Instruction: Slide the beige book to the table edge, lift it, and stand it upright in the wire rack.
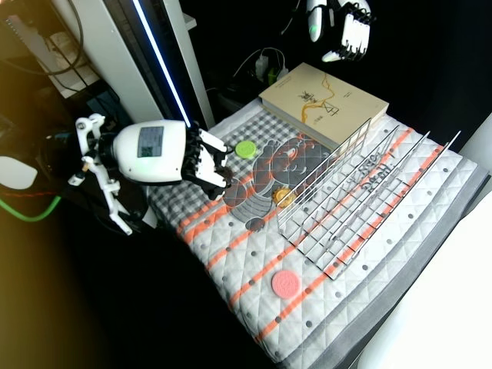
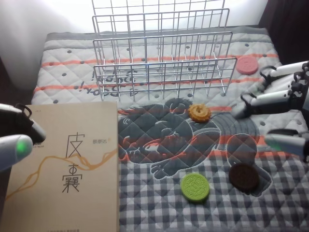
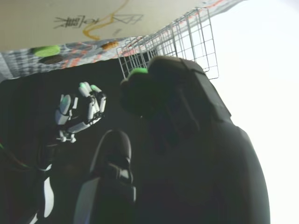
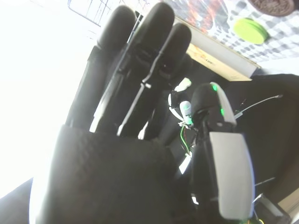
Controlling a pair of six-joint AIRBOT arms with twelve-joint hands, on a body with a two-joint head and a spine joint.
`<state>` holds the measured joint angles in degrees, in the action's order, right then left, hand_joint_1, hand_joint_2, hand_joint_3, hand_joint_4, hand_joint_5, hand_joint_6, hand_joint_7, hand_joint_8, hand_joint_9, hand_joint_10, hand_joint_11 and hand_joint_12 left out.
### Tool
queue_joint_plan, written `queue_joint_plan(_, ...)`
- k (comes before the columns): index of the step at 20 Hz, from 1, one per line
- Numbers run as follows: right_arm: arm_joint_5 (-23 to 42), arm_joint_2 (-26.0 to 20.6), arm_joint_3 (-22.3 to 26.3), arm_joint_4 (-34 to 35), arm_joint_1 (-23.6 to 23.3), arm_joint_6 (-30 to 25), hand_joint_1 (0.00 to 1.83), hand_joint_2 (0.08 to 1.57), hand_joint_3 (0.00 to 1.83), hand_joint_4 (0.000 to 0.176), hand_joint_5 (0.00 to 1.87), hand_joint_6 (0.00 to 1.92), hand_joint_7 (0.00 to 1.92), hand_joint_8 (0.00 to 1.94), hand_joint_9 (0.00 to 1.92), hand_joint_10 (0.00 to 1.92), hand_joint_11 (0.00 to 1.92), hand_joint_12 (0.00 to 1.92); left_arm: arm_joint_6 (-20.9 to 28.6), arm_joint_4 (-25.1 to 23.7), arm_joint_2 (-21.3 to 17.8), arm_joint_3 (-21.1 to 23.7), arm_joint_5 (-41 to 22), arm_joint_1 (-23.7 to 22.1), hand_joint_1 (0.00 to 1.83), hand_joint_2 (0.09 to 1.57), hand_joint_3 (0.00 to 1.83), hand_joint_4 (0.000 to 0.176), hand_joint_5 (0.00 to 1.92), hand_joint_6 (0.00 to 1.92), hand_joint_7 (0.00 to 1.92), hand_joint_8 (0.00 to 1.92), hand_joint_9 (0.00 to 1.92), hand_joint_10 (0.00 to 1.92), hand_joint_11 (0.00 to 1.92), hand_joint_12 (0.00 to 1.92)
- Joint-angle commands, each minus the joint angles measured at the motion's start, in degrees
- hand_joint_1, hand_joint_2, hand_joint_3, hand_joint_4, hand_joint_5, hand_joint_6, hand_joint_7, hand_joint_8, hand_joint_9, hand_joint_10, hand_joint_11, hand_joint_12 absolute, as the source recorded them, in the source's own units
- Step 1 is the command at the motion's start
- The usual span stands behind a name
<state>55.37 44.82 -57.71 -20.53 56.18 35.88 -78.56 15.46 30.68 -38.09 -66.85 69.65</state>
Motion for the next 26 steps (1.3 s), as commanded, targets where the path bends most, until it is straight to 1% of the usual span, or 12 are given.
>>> queue_joint_plan(1,6.5,0.4,-0.1,1.1,-1.1,-0.4,0.40,1.46,0.00,0.000,0.58,0.00,0.59,0.00,0.64,0.01,0.55,0.35,0.3,0.3,-0.2,0.2,-7.4,0.0,0.37,1.36,0.00,0.000,0.77,0.00,0.75,0.00,0.69,0.01,0.21,0.85)
queue_joint_plan(3,5.9,1.1,-0.4,-0.5,-2.3,-1.5,0.44,1.45,0.00,0.000,0.56,0.00,0.54,0.00,0.58,0.00,0.54,0.25,0.1,1.6,-0.1,0.3,-8.7,0.6,0.32,1.37,0.00,0.001,0.75,0.00,0.73,0.00,0.64,0.00,0.14,0.81)
queue_joint_plan(4,5.3,1.8,-0.8,-2.4,-3.4,-2.7,0.34,1.46,0.00,0.000,0.50,0.00,0.48,0.00,0.50,0.00,0.50,0.20,-0.5,3.0,-0.1,0.6,-10.4,1.4,0.25,1.37,0.00,0.003,0.67,0.00,0.61,0.00,0.53,0.00,0.03,0.84)
queue_joint_plan(5,4.4,2.6,-1.3,-4.6,-4.8,-4.1,0.29,1.47,0.01,0.000,0.45,0.00,0.44,0.00,0.45,0.00,0.46,0.16,-0.6,4.1,-0.2,0.9,-12.0,2.5,0.21,1.37,0.00,0.022,0.60,0.00,0.54,0.00,0.46,0.00,0.00,0.76)
queue_joint_plan(7,1.1,4.2,-1.7,-10.9,-8.7,-6.5,0.15,1.48,0.01,0.000,0.37,0.00,0.37,0.00,0.34,0.00,0.35,0.08,-0.6,5.6,-0.7,1.7,-15.0,5.4,0.08,1.38,0.00,0.039,0.48,0.00,0.43,0.00,0.35,0.00,0.00,0.62)
queue_joint_plan(8,0.2,4.9,-2.1,-13.2,-10.2,-8.1,0.14,1.48,0.01,0.000,0.35,0.00,0.35,0.00,0.32,0.00,0.32,0.06,-0.6,6.1,-0.9,1.9,-15.9,6.3,0.05,1.38,0.00,0.048,0.46,0.00,0.40,0.00,0.32,0.00,0.00,0.59)
queue_joint_plan(10,-2.0,6.5,-3.3,-20.1,-13.5,-13.4,0.15,1.49,0.00,0.000,0.30,0.00,0.30,0.00,0.25,0.00,0.31,0.04,-1.1,7.2,-1.0,2.2,-17.5,6.8,0.00,1.38,0.00,0.089,0.28,0.00,0.22,0.00,0.20,0.00,0.00,0.48)
queue_joint_plan(11,-2.7,7.0,-3.8,-23.1,-14.8,-15.5,0.18,1.49,0.00,0.000,0.29,0.00,0.29,0.00,0.25,0.00,0.33,0.05,-2.3,7.7,-1.0,2.4,-17.9,6.8,0.00,1.36,0.00,0.100,0.21,0.00,0.14,0.00,0.14,0.00,0.00,0.34)
queue_joint_plan(12,-3.4,7.5,-4.0,-25.2,-15.7,-16.7,0.14,1.49,0.00,0.000,0.22,0.00,0.20,0.00,0.17,0.00,0.35,0.06,-3.0,7.8,-1.0,2.6,-18.1,6.8,0.00,1.33,0.00,0.086,0.09,0.00,0.03,0.00,0.03,0.00,0.00,0.10)
queue_joint_plan(13,-4.3,8.1,-4.4,-27.6,-16.8,-18.1,0.13,1.50,0.00,0.000,0.19,0.00,0.17,0.00,0.15,0.00,0.40,0.08,-3.1,7.8,-1.0,2.6,-18.1,6.8,0.00,1.32,0.00,0.085,0.03,0.00,0.00,0.00,0.00,0.00,0.00,0.02)
queue_joint_plan(18,-7.5,12.7,-7.4,-37.8,-20.7,-25.7,0.00,1.52,0.00,0.000,0.15,0.00,0.14,0.01,0.12,0.00,0.34,0.08,-3.1,7.8,-0.9,2.5,-17.9,6.9,0.00,1.27,0.00,0.000,0.00,0.00,0.00,0.00,0.00,0.00,0.00,0.00)
queue_joint_plan(26,-10.7,19.6,-10.7,-53.1,-25.6,-34.5,0.00,1.49,0.00,0.000,0.16,0.01,0.16,0.01,0.13,0.01,0.18,0.05,-3.1,7.8,-0.8,2.4,-17.7,6.9,0.00,1.30,0.00,0.000,0.00,0.00,0.00,0.00,0.00,0.00,0.00,0.00)
